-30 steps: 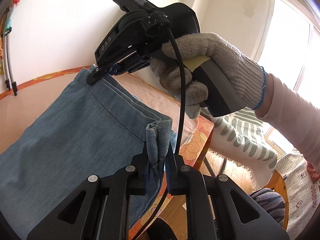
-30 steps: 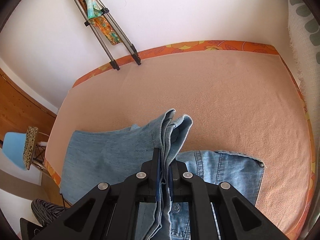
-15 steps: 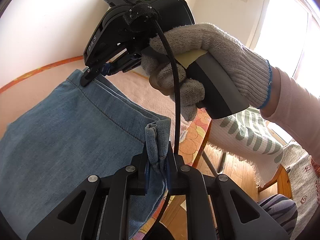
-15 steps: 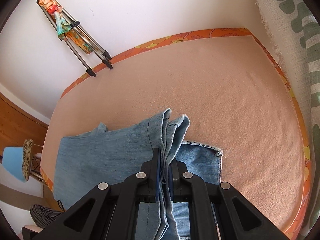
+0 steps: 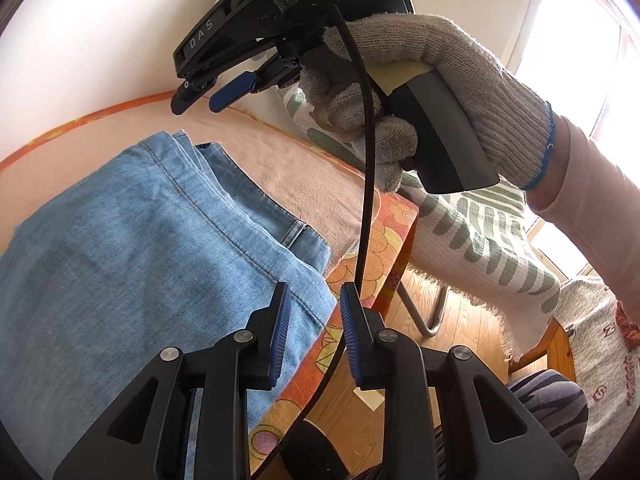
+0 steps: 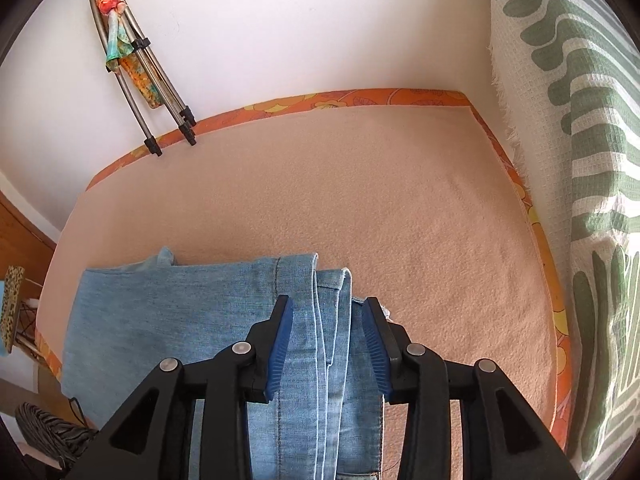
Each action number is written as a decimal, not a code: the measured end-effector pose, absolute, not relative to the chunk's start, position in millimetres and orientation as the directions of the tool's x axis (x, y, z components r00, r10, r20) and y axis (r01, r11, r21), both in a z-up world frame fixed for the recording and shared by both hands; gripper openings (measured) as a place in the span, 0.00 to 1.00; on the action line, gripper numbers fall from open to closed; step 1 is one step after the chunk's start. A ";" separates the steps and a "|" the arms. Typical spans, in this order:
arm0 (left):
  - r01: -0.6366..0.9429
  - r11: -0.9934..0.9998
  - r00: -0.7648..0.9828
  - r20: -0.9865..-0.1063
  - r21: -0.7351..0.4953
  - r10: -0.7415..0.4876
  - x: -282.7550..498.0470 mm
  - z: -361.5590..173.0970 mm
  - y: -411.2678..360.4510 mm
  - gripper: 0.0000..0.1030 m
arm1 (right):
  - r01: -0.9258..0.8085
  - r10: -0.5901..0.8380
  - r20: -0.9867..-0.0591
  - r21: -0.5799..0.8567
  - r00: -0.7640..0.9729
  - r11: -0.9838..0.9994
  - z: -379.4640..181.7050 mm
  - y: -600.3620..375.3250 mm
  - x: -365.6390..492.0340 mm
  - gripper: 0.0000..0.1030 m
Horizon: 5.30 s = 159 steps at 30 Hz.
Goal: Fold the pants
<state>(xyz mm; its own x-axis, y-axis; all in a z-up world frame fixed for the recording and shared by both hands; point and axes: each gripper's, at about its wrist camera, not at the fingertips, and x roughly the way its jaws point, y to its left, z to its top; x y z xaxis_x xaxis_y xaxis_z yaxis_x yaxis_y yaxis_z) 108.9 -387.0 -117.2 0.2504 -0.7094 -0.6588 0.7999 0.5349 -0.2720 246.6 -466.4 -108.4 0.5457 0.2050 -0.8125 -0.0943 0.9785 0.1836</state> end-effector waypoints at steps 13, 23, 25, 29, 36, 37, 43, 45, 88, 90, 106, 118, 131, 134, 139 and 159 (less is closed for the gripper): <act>0.711 0.642 0.379 -0.613 -0.287 -0.693 86.4 -81.4 -270.2 0.35 | -0.242 0.314 -0.706 0.205 0.634 0.949 -54.7 -398.3 205.1 0.42; 0.471 0.856 0.583 -0.653 -0.214 -0.484 87.3 -91.9 -122.9 0.36 | -0.402 0.458 -0.672 0.252 0.581 0.880 -57.6 -303.1 169.0 0.44; 0.409 0.893 0.610 -0.672 -0.186 -0.420 90.8 -97.5 -95.0 0.36 | -0.435 0.481 -0.676 0.255 0.558 0.864 -63.8 -281.3 160.6 0.44; 0.327 0.928 0.618 -0.702 -0.179 -0.353 92.3 -105.8 -48.2 0.36 | -0.488 0.508 -0.703 0.258 0.498 0.834 -85.8 -242.7 146.4 0.44; 0.389 0.913 0.563 -0.753 -0.121 -0.340 65.2 -130.6 -42.0 0.36 | -0.573 0.511 -0.767 0.233 0.389 0.786 -126.3 -190.0 121.8 0.44; 0.406 0.909 0.556 -0.764 -0.095 -0.328 60.7 -137.1 -46.9 0.36 | -0.580 0.501 -0.776 0.220 0.383 0.784 -131.6 -184.1 120.1 0.44; 0.441 0.897 0.530 -0.807 0.001 -0.260 53.4 -169.9 -69.5 0.36 | -0.653 0.493 -0.807 0.185 0.326 0.734 -148.1 -162.0 96.9 0.47; 0.412 0.911 0.545 -0.804 0.010 -0.238 59.0 -169.7 -67.6 0.36 | -0.681 0.499 -0.810 0.179 0.308 0.710 -148.7 -155.0 88.3 0.47; 0.270 0.962 0.591 -0.783 -0.037 -0.196 79.1 -161.6 -78.7 0.17 | -0.750 0.532 -0.806 0.180 0.259 0.636 -157.0 -117.7 95.5 0.13; 0.279 0.960 0.566 -0.802 -0.029 -0.189 72.4 -169.4 -74.7 0.17 | -0.765 0.558 -0.798 0.209 0.226 0.609 -155.5 -118.9 90.6 0.30; 0.192 0.926 0.633 -0.680 -0.325 -0.370 68.8 -134.7 -34.5 0.30 | -0.647 0.579 -0.775 0.309 0.253 0.697 -121.1 -76.4 168.7 0.36; 0.173 0.947 0.597 -0.736 -0.271 -0.319 86.2 -179.4 -52.8 0.30 | -0.515 0.449 -0.877 0.310 0.170 0.799 -162.4 -27.0 248.0 0.37; 0.155 0.907 0.594 -0.697 -0.392 -0.403 81.5 -183.7 -35.2 0.30 | -0.539 0.117 -0.985 0.031 0.128 0.842 -186.0 47.1 264.4 0.46; 0.154 0.900 0.591 -0.692 -0.407 -0.414 81.0 -184.7 -30.2 0.30 | -0.558 0.071 -0.989 -0.015 0.133 0.830 -192.4 58.2 259.9 0.55; 0.150 0.891 0.589 -0.686 -0.428 -0.428 79.0 -182.5 -19.0 0.30 | -0.552 0.046 -0.983 -0.060 0.176 0.832 -192.8 56.3 253.4 0.42; 0.163 0.876 0.585 -0.670 -0.454 -0.457 89.7 -170.1 -20.7 0.17 | -0.435 0.397 -0.880 0.260 0.261 0.862 -112.4 -50.6 255.8 0.00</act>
